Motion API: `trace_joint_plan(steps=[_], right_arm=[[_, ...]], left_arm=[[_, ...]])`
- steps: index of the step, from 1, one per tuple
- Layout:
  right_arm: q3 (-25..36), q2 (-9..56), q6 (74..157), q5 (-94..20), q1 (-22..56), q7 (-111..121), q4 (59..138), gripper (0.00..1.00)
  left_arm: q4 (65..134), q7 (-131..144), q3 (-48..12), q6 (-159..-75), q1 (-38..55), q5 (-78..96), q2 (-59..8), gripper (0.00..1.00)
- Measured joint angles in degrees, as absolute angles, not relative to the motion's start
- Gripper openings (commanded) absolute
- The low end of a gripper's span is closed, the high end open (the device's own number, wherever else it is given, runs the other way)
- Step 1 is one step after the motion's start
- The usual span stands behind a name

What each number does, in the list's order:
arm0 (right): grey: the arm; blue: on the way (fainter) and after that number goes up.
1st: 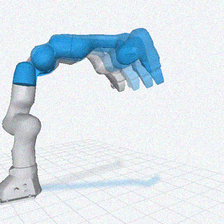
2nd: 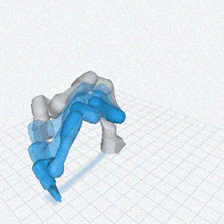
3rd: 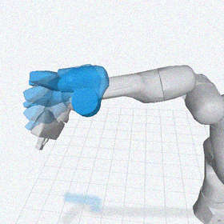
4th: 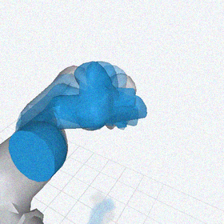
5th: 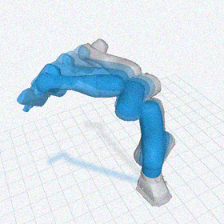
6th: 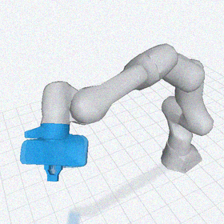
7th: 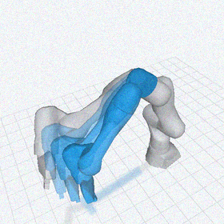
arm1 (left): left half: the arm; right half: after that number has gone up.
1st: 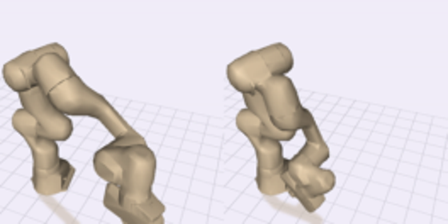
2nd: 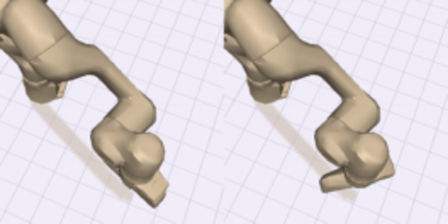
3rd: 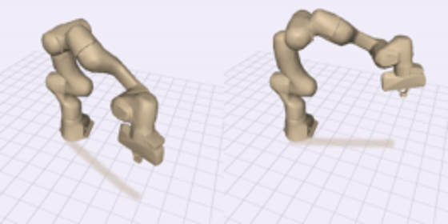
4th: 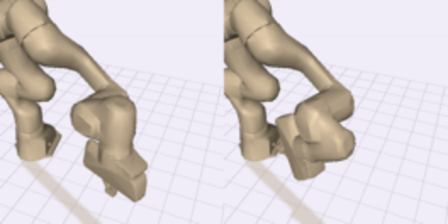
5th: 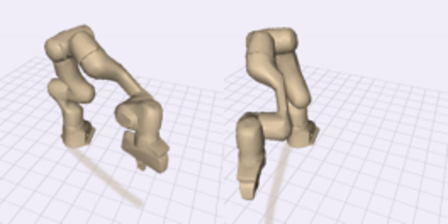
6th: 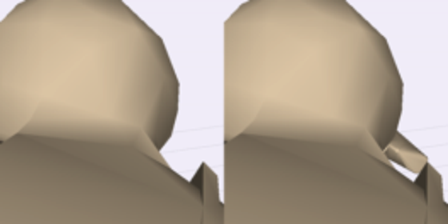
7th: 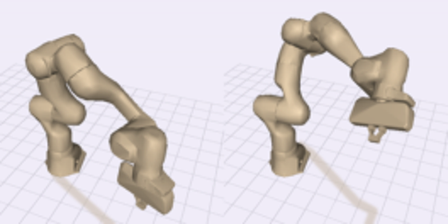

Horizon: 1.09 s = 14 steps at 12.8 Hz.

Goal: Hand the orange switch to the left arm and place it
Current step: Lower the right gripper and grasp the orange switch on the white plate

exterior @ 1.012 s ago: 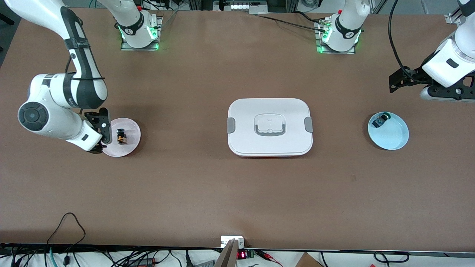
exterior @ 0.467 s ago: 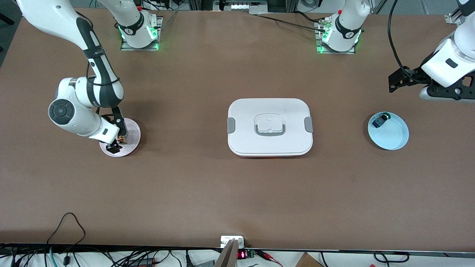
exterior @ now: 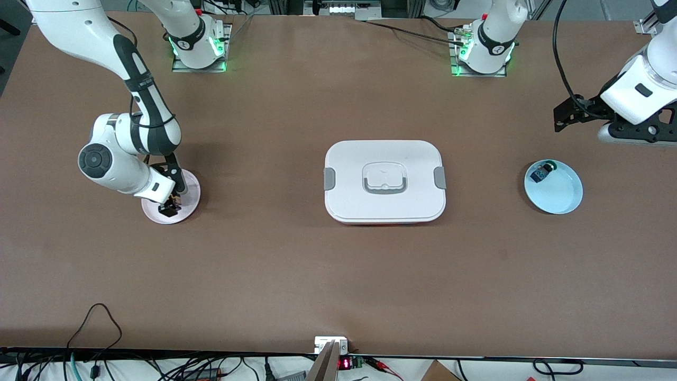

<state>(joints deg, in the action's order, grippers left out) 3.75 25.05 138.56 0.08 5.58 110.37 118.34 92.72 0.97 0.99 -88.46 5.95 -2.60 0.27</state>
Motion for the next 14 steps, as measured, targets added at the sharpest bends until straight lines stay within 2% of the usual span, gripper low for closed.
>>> trace_joint_plan(steps=[14], right_arm=[[3.7, 25.53, 141.66, -0.67, 4.52, 108.88, 120.36, 1.0]], left_arm=[[92.72, 0.97, 0.99, -88.46, 5.95, -2.6, 0.27, 1.0]])
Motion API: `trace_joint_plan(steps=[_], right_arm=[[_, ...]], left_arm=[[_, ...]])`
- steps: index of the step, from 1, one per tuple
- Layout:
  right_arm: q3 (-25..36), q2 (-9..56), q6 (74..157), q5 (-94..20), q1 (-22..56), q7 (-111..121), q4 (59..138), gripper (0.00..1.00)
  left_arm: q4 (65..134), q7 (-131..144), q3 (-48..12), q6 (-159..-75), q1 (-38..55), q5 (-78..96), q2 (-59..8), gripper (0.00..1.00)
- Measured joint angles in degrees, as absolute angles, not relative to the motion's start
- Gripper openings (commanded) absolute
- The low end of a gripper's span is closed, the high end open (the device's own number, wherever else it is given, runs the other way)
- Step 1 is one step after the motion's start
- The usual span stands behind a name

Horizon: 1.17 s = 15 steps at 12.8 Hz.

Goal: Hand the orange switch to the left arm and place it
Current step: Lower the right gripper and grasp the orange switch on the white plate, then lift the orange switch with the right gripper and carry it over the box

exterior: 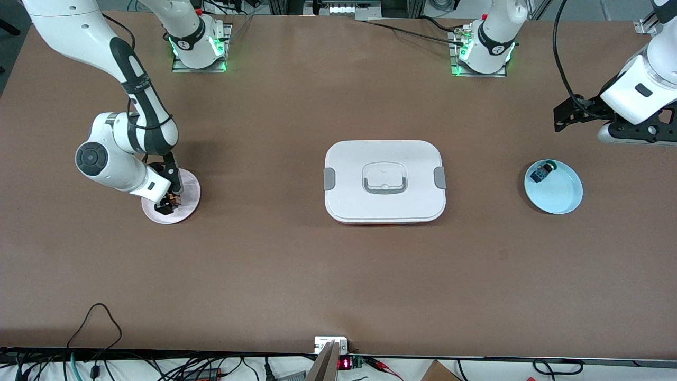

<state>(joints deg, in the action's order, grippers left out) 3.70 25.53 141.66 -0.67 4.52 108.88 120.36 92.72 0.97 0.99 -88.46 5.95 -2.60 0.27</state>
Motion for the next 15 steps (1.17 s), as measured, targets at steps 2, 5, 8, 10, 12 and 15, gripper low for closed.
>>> trace_joint_plan(steps=[2, 5, 8, 10, 12, 15], right_arm=[[3.7, 26.15, 142.45, -0.67, 4.52, 108.63, 120.41, 1.0], [3.7, 26.72, 144.22, -0.67, 4.5, 108.24, 120.85, 1.0], [3.7, 26.74, 145.06, -0.67, 4.45, 108.02, 121.37, 0.7], [3.7, 26.72, 145.15, -0.67, 4.43, 107.97, 121.37, 0.54], [3.7, 26.72, 145.18, -0.67, 4.42, 107.97, 121.37, 0.4], [3.69, 26.71, 145.23, -2.32, 4.41, 107.97, 121.37, 0.13]], left_arm=[[92.72, 0.97, 0.99, -88.46, 5.95, -2.6, 0.27, 1.0], [92.72, 0.97, 0.99, -88.46, 5.95, -2.6, 0.27, 1.0], [92.72, 0.97, 0.99, -88.46, 5.95, -2.6, 0.27, 1.0], [92.72, 0.97, 1.02, -88.46, 5.95, -2.6, 0.27, 1.0], [92.72, 0.97, 1.14, -88.46, 5.92, -2.6, 0.27, 1.0], [92.72, 0.97, 1.31, -88.46, 5.92, -2.6, 0.27, 1.0]])
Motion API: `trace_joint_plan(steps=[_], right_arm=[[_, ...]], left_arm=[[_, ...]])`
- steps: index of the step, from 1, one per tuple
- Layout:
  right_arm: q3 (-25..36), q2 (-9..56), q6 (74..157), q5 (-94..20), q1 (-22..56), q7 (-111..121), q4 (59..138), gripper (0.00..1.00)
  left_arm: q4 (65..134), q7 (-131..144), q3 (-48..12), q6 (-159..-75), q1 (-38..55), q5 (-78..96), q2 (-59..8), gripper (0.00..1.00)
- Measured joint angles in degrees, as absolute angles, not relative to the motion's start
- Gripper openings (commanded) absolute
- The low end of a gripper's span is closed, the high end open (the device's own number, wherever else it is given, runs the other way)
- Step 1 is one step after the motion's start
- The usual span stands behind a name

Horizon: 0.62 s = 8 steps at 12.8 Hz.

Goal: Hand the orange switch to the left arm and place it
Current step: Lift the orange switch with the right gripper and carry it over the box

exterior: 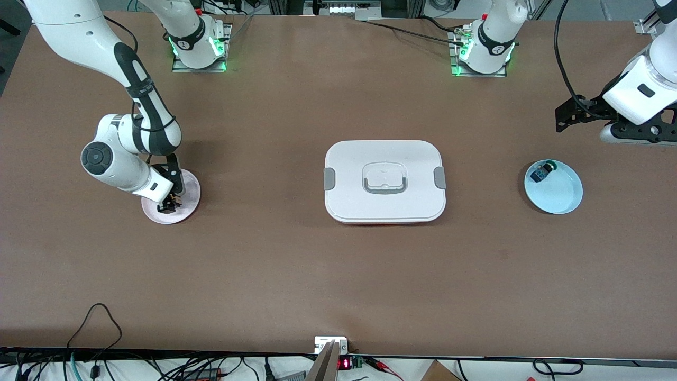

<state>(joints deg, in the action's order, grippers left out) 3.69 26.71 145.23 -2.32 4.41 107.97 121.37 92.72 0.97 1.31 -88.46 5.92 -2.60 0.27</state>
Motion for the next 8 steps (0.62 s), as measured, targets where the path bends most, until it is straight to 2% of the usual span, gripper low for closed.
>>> trace_joint_plan(steps=[4, 8], right_arm=[[3.45, 26.55, 140.83, -7.14, 4.42, 108.28, 119.0, 0.06], [1.48, 25.85, 121.53, -15.47, 4.56, 108.87, 107.22, 0.02]], left_arm=[[92.72, 0.97, 1.31, -88.46, 5.92, -2.6, 0.27, 1.0], [92.72, 0.97, 1.32, -88.46, 5.92, -2.6, 0.27, 1.0]])
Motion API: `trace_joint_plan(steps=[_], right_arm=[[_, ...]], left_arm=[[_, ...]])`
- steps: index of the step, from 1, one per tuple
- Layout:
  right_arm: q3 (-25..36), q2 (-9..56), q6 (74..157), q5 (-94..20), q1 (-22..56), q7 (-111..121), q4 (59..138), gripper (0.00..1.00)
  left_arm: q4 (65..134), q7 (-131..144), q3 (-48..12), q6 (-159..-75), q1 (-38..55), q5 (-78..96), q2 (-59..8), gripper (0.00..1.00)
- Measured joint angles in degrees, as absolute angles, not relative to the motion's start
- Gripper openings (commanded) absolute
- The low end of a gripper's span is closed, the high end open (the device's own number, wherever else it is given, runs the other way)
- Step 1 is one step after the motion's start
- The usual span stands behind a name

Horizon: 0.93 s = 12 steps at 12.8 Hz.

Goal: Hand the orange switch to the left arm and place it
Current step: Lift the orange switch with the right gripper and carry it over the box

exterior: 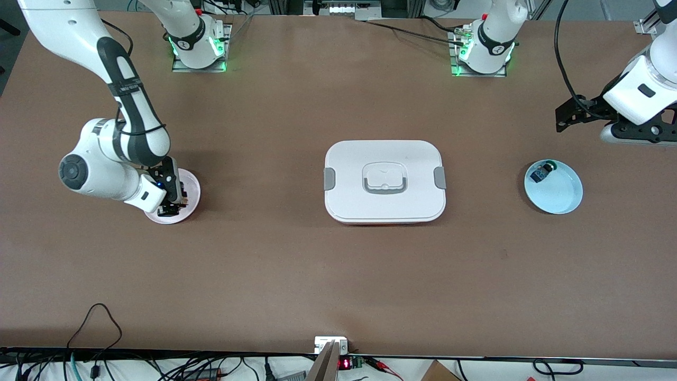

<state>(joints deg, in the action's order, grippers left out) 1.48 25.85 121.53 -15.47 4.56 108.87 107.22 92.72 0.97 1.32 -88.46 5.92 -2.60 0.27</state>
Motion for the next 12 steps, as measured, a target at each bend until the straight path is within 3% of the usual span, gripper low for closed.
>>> trace_joint_plan(steps=[3, 12], right_arm=[[-0.95, 25.6, 113.51, -23.55, 5.23, 107.36, 100.96, 0.01], [-9.59, 25.7, 113.02, -60.16, 11.15, 95.42, 98.05, 0.0]], left_arm=[[92.72, 0.97, 1.32, -88.46, 5.92, -2.6, 0.27, 1.0], [92.72, 0.97, 1.34, -88.46, 5.91, -2.6, 0.27, 1.0]])
